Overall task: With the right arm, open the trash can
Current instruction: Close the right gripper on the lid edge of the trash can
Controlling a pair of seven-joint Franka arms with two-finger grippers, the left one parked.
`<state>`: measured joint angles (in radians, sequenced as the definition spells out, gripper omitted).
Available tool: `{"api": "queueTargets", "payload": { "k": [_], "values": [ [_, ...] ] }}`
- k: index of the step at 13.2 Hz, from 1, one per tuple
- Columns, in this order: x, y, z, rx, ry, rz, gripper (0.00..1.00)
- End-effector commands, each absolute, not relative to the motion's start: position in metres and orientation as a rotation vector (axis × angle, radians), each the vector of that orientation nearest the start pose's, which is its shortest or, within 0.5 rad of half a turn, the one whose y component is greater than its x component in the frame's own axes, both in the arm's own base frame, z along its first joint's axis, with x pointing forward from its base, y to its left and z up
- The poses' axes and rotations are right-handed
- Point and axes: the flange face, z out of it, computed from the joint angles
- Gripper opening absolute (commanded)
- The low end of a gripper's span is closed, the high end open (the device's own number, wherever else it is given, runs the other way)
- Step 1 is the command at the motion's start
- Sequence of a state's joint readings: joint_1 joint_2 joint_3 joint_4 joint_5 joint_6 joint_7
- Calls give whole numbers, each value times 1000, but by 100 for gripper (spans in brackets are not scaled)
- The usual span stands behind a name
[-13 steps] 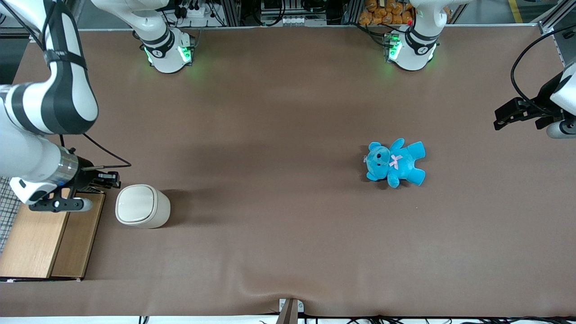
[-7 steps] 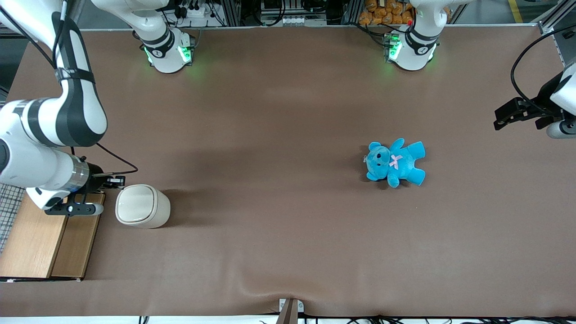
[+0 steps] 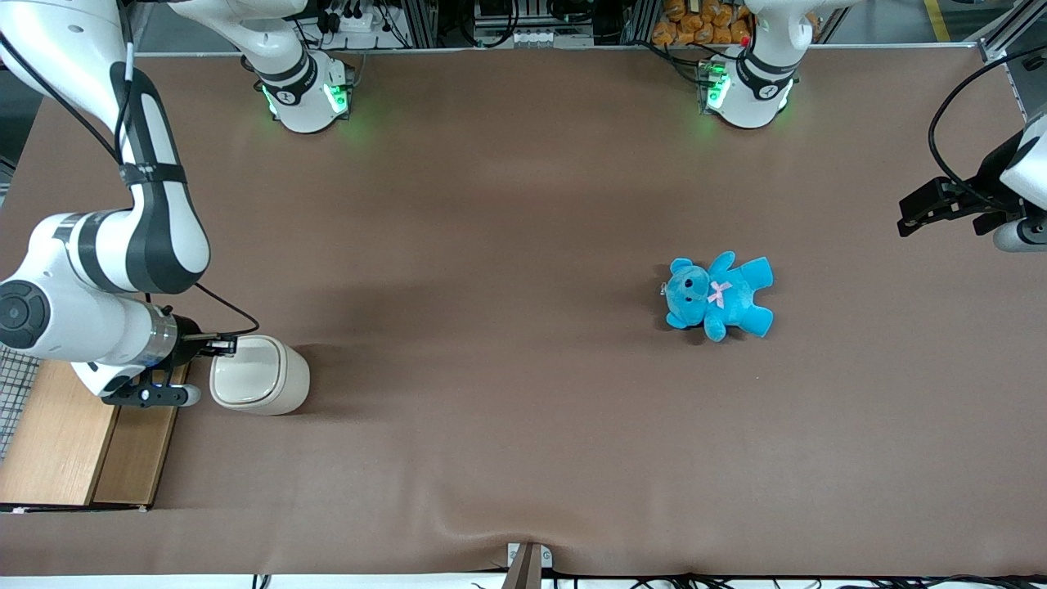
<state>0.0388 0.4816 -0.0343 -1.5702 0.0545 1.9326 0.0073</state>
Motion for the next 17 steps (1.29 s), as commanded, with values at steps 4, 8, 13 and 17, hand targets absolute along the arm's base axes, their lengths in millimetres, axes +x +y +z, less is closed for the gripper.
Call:
{"api": "queueTargets", "payload": {
  "k": [4, 8, 13, 17],
  "values": [
    [681, -6, 346, -3114, -14, 118, 0],
    [684, -10, 329, -3117, -9, 106, 0],
    [686, -22, 326, -3120, -41, 96, 0],
    [685, -24, 320, -3118, -32, 105, 0]
  ]
}}
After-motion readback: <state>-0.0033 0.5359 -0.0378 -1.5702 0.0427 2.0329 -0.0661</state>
